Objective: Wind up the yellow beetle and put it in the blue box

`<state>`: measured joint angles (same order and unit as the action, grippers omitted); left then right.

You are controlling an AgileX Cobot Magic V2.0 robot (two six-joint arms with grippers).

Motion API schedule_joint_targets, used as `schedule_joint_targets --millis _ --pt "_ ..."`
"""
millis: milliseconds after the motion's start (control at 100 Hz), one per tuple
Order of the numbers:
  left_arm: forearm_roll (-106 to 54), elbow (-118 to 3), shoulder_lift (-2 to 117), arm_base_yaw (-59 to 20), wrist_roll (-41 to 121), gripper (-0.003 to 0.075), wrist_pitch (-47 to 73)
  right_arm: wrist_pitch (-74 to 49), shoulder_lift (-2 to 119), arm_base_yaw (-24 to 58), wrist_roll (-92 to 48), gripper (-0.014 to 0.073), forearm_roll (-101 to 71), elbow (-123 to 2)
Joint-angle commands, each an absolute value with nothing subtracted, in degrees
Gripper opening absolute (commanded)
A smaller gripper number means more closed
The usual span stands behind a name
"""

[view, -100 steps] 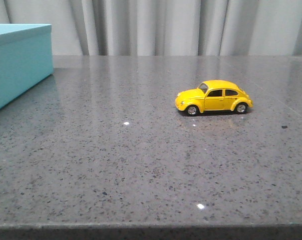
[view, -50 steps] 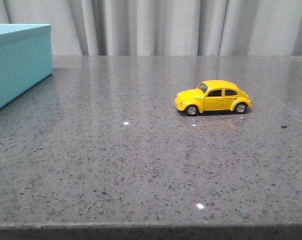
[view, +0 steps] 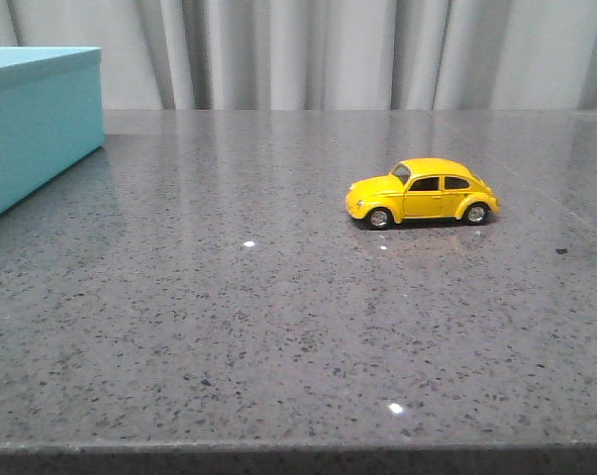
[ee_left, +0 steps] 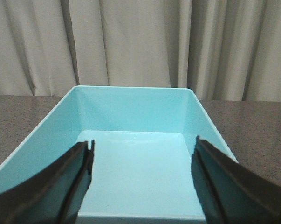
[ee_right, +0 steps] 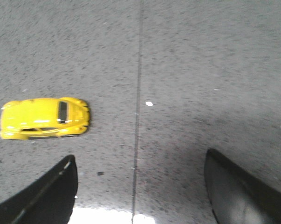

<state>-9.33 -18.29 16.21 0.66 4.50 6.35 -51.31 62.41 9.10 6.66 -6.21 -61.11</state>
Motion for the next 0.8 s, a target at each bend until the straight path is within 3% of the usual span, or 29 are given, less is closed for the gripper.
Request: schedule_joint_targets --millis 0,340,790 --pt "-9.76 -20.46 17.21 0.62 4.08 0.0443 2.17 -51.93 66.28 11.67 7.05 0.0573 -7.32 -67.37" --pt "-9.76 -20.46 17.21 0.62 4.08 0.0443 2.27 -57.09 81.44 21.43 12.61 0.0573 -7.01 -80.05" --pt "-9.76 -20.46 17.21 0.62 4.08 0.0443 2.31 -61.27 94.60 25.88 19.94 0.0570 -3.09 -87.00"
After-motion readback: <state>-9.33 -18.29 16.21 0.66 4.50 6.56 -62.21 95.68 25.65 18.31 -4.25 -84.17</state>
